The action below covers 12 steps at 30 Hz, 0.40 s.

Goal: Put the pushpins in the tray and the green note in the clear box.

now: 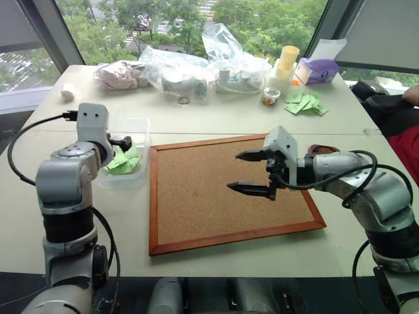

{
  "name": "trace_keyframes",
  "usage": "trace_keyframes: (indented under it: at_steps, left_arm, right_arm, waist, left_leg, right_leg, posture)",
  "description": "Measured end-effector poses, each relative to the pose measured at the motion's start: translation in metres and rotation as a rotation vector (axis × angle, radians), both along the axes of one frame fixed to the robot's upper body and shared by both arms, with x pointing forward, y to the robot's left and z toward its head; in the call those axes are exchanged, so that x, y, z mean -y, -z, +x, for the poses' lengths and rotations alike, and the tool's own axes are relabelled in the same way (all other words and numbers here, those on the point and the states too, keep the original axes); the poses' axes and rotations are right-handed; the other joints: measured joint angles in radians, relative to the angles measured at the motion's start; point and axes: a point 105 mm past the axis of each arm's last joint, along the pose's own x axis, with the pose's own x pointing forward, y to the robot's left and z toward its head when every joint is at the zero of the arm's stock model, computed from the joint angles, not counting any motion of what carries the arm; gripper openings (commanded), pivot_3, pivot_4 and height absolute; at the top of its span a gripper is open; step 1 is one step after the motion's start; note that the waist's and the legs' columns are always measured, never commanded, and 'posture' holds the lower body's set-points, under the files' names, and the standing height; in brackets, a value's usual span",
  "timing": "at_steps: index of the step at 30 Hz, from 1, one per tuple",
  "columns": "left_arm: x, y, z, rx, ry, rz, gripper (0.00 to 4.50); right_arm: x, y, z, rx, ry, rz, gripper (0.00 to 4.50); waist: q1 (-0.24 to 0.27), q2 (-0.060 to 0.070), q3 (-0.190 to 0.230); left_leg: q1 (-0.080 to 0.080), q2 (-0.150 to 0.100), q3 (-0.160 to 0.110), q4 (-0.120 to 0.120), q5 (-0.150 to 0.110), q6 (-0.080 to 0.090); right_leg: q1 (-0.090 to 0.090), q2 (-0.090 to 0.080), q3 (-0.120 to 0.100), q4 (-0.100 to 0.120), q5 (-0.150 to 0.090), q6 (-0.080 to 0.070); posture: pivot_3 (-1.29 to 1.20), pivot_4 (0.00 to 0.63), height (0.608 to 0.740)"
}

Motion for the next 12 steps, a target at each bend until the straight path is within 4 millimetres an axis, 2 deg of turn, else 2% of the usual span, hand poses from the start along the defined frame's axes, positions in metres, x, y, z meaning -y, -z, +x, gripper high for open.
trace_keyframes:
  at_steps: [2,4,7,8,12]
  left_arm:
    - [0.003,-0.016,0.000,0.047,0.073,0.013,4.46]
    - [0.011,-0.035,-0.009,0.058,0.254,0.059,4.46]
    - [0.039,-0.052,-0.036,0.044,0.573,0.092,4.46]
    - [0.048,-0.048,-0.046,0.024,0.658,0.095,4.46]
    - [0.084,-0.013,-0.079,-0.106,0.933,0.047,4.46]
  right_arm:
    - [0.007,-0.008,0.001,-0.003,0.034,0.039,4.50]
    - [0.021,-0.013,-0.001,-0.039,0.076,0.086,4.50]
    - [0.052,-0.010,-0.006,-0.101,0.185,0.101,4.50]
    - [0.059,-0.008,-0.008,-0.112,0.213,0.095,4.50]
    - [0.084,0.010,-0.016,-0.170,0.322,0.057,4.50]
  waist:
    - [0.000,0.000,0.000]
    - [-0.001,-0.001,0.001]
    - [0.001,0.000,0.000]
    - [0.001,0.000,0.000]
    - [-0.001,-0.001,0.000]
  left_leg:
    - [0.000,0.000,0.000,0.000,0.000,0.000]
    - [0.000,0.000,0.000,-0.001,0.000,0.000]
    - [0.000,0.000,0.001,-0.002,0.000,0.000]
    - [0.001,0.000,0.001,-0.002,0.000,0.000]
    - [0.001,0.000,0.001,-0.002,0.000,0.000]
  right_leg:
    - [0.000,0.000,0.000,0.000,0.000,0.000]
    - [-0.001,0.000,-0.001,-0.001,0.000,0.000]
    - [0.000,-0.002,-0.001,-0.002,0.000,0.000]
    - [0.000,-0.002,-0.001,-0.002,0.000,0.000]
    - [0.001,-0.001,0.000,-0.002,0.000,0.000]
  posture:
    - [0.00,0.150,0.738]
    - [0.00,0.150,0.738]
    - [0.00,0.150,0.738]
    - [0.00,0.150,0.738]
    - [0.00,0.150,0.738]
